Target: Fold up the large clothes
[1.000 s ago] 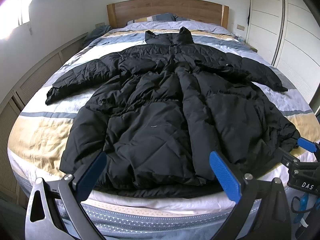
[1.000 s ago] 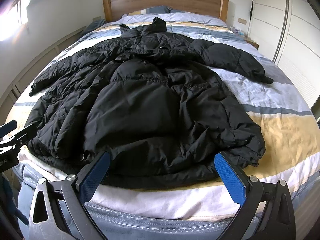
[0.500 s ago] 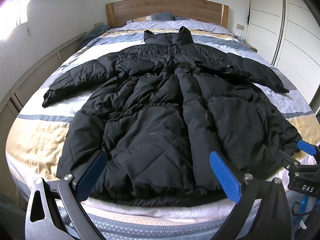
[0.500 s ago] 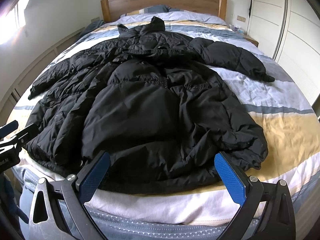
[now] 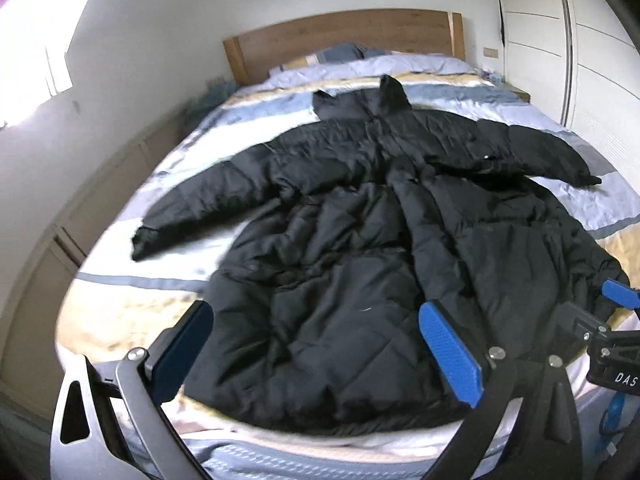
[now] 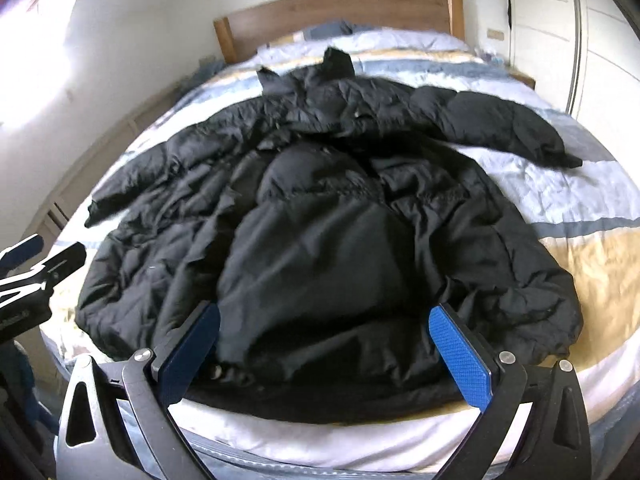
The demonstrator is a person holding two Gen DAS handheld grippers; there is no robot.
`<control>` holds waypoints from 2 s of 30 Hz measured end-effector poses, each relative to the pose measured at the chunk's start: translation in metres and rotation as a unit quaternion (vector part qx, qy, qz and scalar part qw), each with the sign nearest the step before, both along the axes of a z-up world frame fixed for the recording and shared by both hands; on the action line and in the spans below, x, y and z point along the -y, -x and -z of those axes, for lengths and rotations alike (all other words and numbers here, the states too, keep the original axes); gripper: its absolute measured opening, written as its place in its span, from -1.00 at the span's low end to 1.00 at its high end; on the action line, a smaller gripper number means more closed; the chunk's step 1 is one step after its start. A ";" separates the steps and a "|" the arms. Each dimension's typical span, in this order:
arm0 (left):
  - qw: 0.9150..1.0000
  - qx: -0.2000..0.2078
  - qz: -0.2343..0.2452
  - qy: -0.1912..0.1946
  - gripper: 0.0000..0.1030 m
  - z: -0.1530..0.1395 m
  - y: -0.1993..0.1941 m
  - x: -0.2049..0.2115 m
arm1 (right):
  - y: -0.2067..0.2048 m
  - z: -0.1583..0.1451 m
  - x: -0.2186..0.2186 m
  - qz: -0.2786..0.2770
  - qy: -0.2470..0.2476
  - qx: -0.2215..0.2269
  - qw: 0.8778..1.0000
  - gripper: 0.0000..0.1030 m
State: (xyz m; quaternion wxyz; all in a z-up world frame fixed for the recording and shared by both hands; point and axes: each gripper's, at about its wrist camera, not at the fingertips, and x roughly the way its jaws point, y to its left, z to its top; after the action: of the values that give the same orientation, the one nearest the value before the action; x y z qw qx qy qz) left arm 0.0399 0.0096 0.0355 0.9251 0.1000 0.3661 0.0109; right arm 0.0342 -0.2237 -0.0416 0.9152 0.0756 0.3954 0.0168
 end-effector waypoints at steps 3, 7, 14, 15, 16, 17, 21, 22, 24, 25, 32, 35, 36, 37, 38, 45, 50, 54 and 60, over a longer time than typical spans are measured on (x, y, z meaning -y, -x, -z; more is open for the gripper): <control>1.000 0.003 -0.014 0.017 1.00 -0.005 0.017 -0.008 | 0.018 -0.003 -0.005 -0.004 -0.014 0.008 1.000 0.99; 1.000 0.011 -0.018 0.022 1.00 -0.007 0.035 -0.008 | 0.035 -0.014 -0.007 -0.011 0.009 0.019 1.000 0.99; 0.999 -0.002 0.016 0.044 1.00 -0.005 0.027 -0.008 | 0.048 -0.024 0.000 0.018 0.020 0.026 0.999 0.99; 0.999 -0.004 0.019 0.046 1.00 -0.004 0.023 -0.009 | 0.047 -0.024 0.001 0.022 0.022 0.024 0.999 0.99; 0.999 -0.006 0.020 0.048 1.00 -0.004 0.019 -0.011 | 0.045 -0.025 0.001 0.025 0.024 0.023 0.999 0.99; 0.999 -0.007 0.019 0.049 1.00 -0.003 0.014 -0.013 | 0.043 -0.025 0.001 0.028 0.028 0.021 0.999 0.99; 0.999 -0.014 0.012 0.048 1.00 -0.001 -0.007 -0.023 | 0.027 -0.027 0.005 0.041 0.038 0.015 0.998 0.99; 0.998 -0.020 0.010 0.050 1.00 -0.001 -0.015 -0.027 | 0.021 -0.028 0.007 0.045 0.040 0.014 0.998 0.99; 0.998 -0.025 0.006 0.054 1.00 0.000 -0.028 -0.034 | 0.008 -0.030 0.009 0.050 0.045 0.011 0.998 0.99; 0.998 -0.029 0.004 0.056 1.00 0.001 -0.037 -0.038 | 0.003 -0.031 0.010 0.052 0.047 0.011 0.998 0.99; 0.986 -0.080 -0.026 0.144 1.00 0.016 -0.111 -0.101 | -0.040 -0.048 0.022 0.056 0.044 0.029 0.997 0.99; 0.974 -0.093 -0.076 0.192 1.00 0.027 -0.146 -0.152 | -0.059 -0.055 0.026 0.056 0.041 0.037 0.997 0.99; 0.971 -0.094 -0.091 0.202 1.00 0.031 -0.156 -0.167 | -0.065 -0.058 0.027 0.056 0.042 0.040 0.997 0.99; 0.965 -0.096 -0.111 0.217 1.00 0.038 -0.169 -0.187 | -0.073 -0.061 0.028 0.056 0.042 0.044 0.997 0.99; 0.958 -0.099 -0.130 0.237 1.00 0.045 -0.182 -0.208 | -0.080 -0.065 0.028 0.057 0.043 0.048 0.996 0.99; 0.908 -0.078 -0.232 0.340 0.98 0.093 -0.239 -0.316 | -0.123 -0.069 0.030 0.063 0.061 0.058 0.994 0.99; 0.863 -0.064 -0.289 0.410 0.98 0.132 -0.262 -0.362 | -0.144 -0.054 0.035 0.073 0.061 0.040 0.995 0.99; 0.843 -0.049 -0.307 0.438 0.97 0.147 -0.273 -0.375 | -0.151 -0.041 0.034 0.070 0.069 0.024 0.995 0.99; 0.823 -0.030 -0.319 0.469 0.57 0.147 -0.293 -0.391 | -0.155 -0.031 0.033 0.063 0.072 0.011 0.995 0.99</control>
State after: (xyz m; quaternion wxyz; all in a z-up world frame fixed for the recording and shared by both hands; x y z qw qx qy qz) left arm 0.3331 0.4001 -0.1112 0.7940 -0.4678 0.3661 0.1294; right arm 0.1896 -0.2570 -0.0107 0.9218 0.0342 0.3799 -0.0690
